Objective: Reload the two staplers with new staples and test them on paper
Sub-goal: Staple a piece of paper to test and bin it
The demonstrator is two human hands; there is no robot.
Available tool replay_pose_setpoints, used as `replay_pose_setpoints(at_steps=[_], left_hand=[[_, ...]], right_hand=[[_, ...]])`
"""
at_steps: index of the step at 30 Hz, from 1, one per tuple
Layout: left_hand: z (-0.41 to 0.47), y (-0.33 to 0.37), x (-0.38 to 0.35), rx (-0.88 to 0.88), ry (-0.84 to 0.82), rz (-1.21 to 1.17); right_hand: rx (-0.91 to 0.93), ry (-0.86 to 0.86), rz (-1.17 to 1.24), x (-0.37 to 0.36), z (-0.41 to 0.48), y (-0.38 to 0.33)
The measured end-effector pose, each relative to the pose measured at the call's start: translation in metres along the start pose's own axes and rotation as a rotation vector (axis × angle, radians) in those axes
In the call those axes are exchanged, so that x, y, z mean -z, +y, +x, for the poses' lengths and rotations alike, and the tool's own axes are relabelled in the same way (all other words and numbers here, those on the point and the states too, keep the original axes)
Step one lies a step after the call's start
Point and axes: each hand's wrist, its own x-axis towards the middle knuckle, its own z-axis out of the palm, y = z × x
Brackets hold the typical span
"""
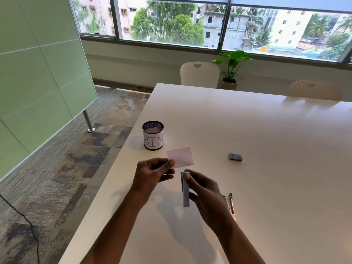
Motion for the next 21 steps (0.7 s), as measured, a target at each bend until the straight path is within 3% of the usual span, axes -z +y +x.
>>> replay_pose_setpoints(at_steps=[5, 21], left_hand=[[-0.002, -0.001, -0.003, 0.002, -0.038, 0.002], [-0.004, -0.006, -0.002, -0.021, -0.078, 0.071]], right_hand=[[-0.035, -0.023, 0.245, -0.005, 0.002, -0.009], [-0.059, 0.06, 0.192, -0.021, 0.01, -0.018]])
